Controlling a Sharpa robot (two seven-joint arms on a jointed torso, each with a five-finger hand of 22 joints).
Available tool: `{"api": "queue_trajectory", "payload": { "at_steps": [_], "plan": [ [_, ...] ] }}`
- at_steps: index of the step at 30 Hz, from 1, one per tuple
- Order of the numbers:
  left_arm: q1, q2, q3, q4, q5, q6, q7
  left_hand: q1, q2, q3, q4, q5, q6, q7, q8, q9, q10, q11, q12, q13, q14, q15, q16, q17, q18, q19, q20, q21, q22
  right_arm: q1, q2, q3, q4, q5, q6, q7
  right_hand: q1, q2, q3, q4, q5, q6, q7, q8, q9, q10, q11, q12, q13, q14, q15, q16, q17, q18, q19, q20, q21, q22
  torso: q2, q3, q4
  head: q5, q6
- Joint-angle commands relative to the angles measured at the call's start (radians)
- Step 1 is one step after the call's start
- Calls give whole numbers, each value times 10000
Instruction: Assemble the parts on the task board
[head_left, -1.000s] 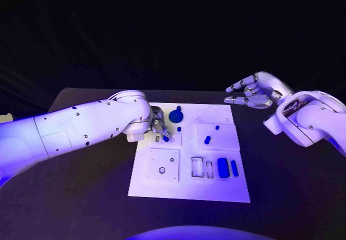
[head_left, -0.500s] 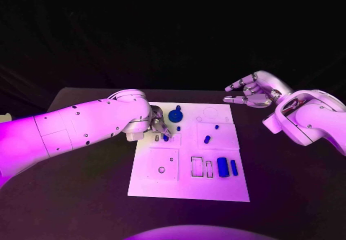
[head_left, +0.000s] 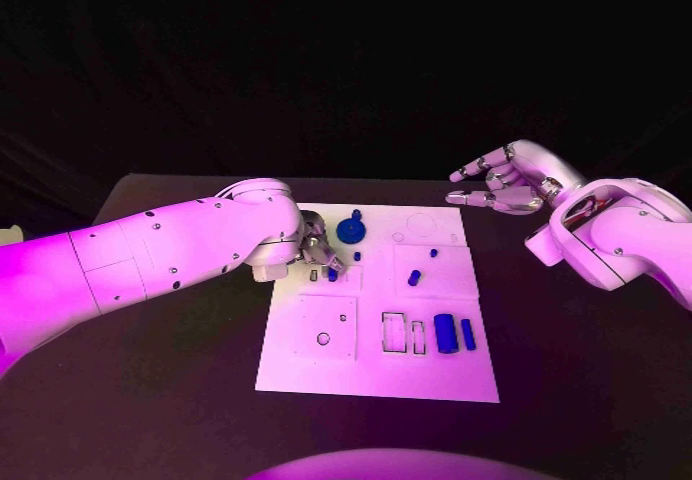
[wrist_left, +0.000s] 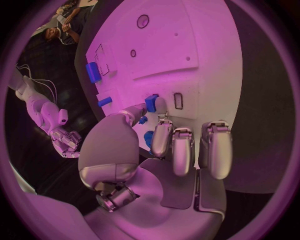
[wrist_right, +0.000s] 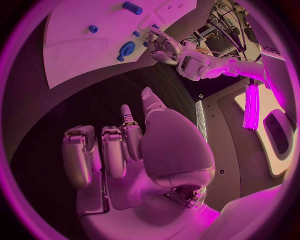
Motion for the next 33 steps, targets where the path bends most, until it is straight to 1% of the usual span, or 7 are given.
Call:
{"api": "queue_trajectory", "payload": {
  "at_steps": [1,8,17,19,22,29,33],
  "plan": [
    [-49,43,-30,9,108,79,-867,-131,-3,-225,85,28,80,-2,56,17,56,3,68,23,1052,-98,31,2632,-98,843,-76,47,2050,-5,1,1,16,-42,108,52,18,58,-59,-8,39,12,-24,37,12,281,58,-47,1584,969,16,-43,2340,-142,1048,26,63,2633,-6,0,-13,7,11],
    [-49,4,-29,28,94,9,-891,-208,44,-1032,525,35,141,-9,67,55,78,-2,66,54,1052,-97,31,2632,-119,878,-81,96,2142,-5,-6,1,16,-40,105,51,-3,50,-94,10,45,8,-23,36,12,280,59,-50,1581,968,16,-48,2333,-142,1048,25,63,2633,-5,-3,-4,-7,13],
    [-48,-306,68,292,79,-401,-805,-283,192,-2938,1081,-71,114,19,75,130,49,19,-9,28,1052,-95,31,2632,-101,847,-84,49,2072,-5,-12,1,-5,-32,105,54,-3,50,-94,10,45,8,-23,36,12,280,59,-50,1581,968,16,-48,2333,-142,1048,25,63,2633,-9,-6,0,-27,20],
    [-45,-395,129,375,81,-538,-758,-345,314,-3510,1082,-535,19,33,78,163,-32,33,-133,-91,1052,-90,31,2632,-83,817,-92,4,2001,-5,-10,1,-13,-29,108,55,-3,50,-94,10,45,8,-23,36,12,280,59,-50,1581,968,16,-48,2333,-142,1048,25,63,2633,-10,-4,1,-34,36],
    [-29,-513,216,498,101,-709,-676,-204,495,-4361,1094,-759,-100,63,85,202,-112,55,-236,-188,1052,-86,31,2632,-64,783,-81,-49,1920,-5,-4,1,-35,-25,111,55,-3,50,-94,10,45,8,-23,36,12,280,59,-50,1581,968,16,-48,2333,-142,1048,25,63,2633,-9,0,-1,-19,66],
    [67,-735,455,734,279,-893,-448,231,717,-5433,1122,-790,-429,186,-69,154,-326,149,-504,-458,1052,-25,31,2632,-5,679,-37,-214,1672,-6,17,1,-99,0,115,67,-3,50,-94,10,45,8,-23,36,12,280,59,-50,1581,968,16,-48,2333,-142,1048,25,63,2633,-4,-5,-11,-9,124],
    [202,-904,648,835,437,-462,-343,741,855,-5566,1093,-779,-841,372,-452,-107,-547,300,-778,-741,1052,83,31,2632,37,595,50,-342,1484,-7,32,0,-134,16,124,70,-3,50,-94,10,45,8,-23,36,12,280,59,-50,1581,968,16,-48,2333,-142,1048,25,63,2633,8,-6,-20,-18,185]
  ]
}}
